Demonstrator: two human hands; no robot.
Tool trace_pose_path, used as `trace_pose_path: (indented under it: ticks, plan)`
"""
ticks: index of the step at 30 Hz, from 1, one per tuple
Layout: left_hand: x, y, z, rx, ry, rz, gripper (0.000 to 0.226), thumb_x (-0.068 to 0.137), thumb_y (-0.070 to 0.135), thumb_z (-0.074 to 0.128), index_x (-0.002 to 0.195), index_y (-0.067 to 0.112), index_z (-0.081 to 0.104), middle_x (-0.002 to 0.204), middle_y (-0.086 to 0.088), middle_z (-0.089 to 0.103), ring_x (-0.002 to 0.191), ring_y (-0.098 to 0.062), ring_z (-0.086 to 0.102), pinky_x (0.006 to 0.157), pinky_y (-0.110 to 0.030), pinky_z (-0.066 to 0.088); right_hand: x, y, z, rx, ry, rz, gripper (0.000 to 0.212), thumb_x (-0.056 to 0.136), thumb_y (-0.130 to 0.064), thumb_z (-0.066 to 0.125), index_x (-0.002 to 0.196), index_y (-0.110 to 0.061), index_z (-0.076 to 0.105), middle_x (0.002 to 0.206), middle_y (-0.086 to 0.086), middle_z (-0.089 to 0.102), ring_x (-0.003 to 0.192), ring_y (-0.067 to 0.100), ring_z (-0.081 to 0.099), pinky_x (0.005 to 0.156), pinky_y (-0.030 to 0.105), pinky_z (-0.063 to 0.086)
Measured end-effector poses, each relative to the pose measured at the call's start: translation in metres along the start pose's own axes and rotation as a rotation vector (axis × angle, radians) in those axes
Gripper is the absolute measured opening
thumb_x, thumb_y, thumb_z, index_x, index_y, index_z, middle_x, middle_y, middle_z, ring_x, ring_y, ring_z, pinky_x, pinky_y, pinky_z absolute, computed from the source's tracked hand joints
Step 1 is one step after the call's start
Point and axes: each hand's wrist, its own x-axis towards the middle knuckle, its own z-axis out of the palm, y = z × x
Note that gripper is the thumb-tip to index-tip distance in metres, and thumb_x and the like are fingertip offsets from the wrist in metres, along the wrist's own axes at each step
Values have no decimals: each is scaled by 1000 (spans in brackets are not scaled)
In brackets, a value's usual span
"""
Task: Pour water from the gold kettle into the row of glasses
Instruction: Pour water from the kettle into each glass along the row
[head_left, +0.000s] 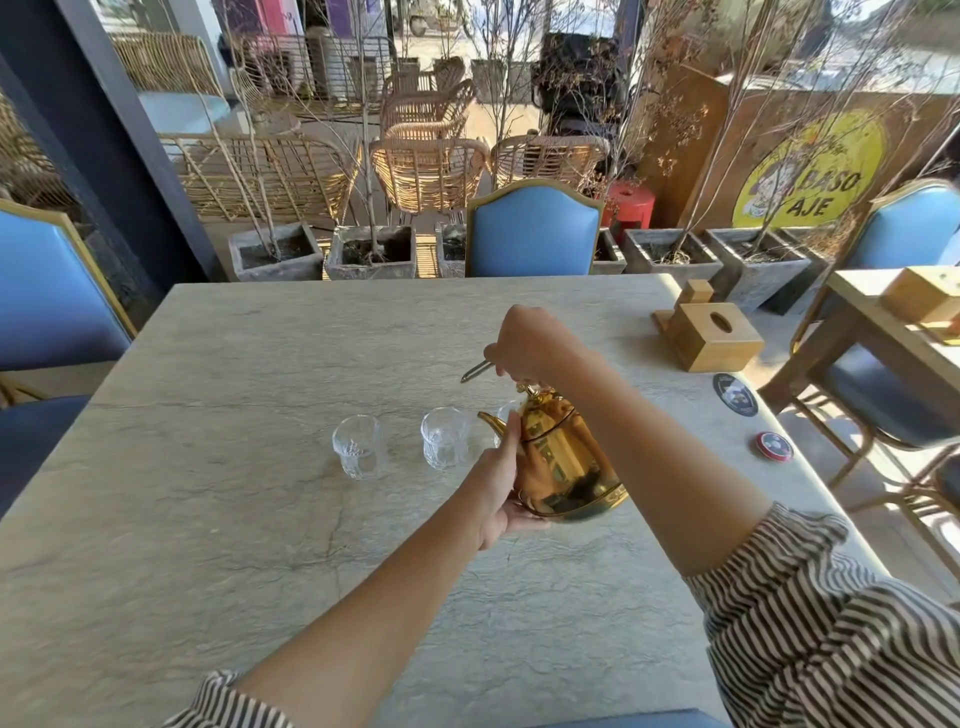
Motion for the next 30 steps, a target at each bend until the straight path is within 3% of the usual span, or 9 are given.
trace_pose_path:
  ticks: [6, 10, 17, 22, 26, 30]
  plan:
    - [-2, 2, 1, 10, 1, -2, 67, 82, 76, 41, 116, 19, 50, 130, -23, 61, 119, -41, 61, 93, -56, 54, 1, 2, -3, -6, 20, -8, 17, 88, -14, 57, 81, -4, 69, 56, 3, 58, 47, 15, 53, 45, 24, 44]
    - [-1, 1, -1, 14, -4, -4, 65, 82, 75, 42, 114, 19, 51, 130, -23, 61, 119, -40, 61, 88, -53, 56, 3, 4, 1, 3, 21, -1, 18, 88, -16, 58, 83, -3, 70, 60, 3, 60, 52, 17, 56, 53, 27, 49]
    - [10, -7, -12, 31, 42, -2, 77, 78, 77, 48, 126, 16, 54, 121, -15, 67, 109, -35, 67, 80, -51, 60, 5, 15, 20, 72, 31, 16, 22, 88, -18, 58, 88, 0, 71, 69, 8, 64, 59, 21, 57, 51, 27, 45]
    - [16, -14, -23, 26, 63, 9, 70, 75, 75, 55, 117, 20, 61, 110, -10, 70, 102, -32, 69, 78, -51, 61, 5, 24, 40, 108, 36, 54, 26, 87, -19, 57, 84, 3, 71, 64, 8, 61, 55, 22, 54, 50, 29, 44]
    - [22, -19, -33, 67, 114, 40, 67, 74, 74, 61, 112, 20, 62, 112, -11, 70, 102, -31, 69, 79, -57, 59, 2, 34, 55, 149, 63, 74, 28, 84, -16, 55, 68, 5, 66, 61, 10, 59, 52, 23, 49, 46, 27, 36]
    - [26, -23, -41, 74, 162, 67, 73, 69, 73, 67, 118, 19, 61, 113, -10, 70, 99, -29, 71, 73, -55, 61, -3, 42, 64, 190, 75, 57, 35, 91, -19, 51, 88, 10, 72, 59, 11, 55, 48, 18, 42, 41, 24, 29]
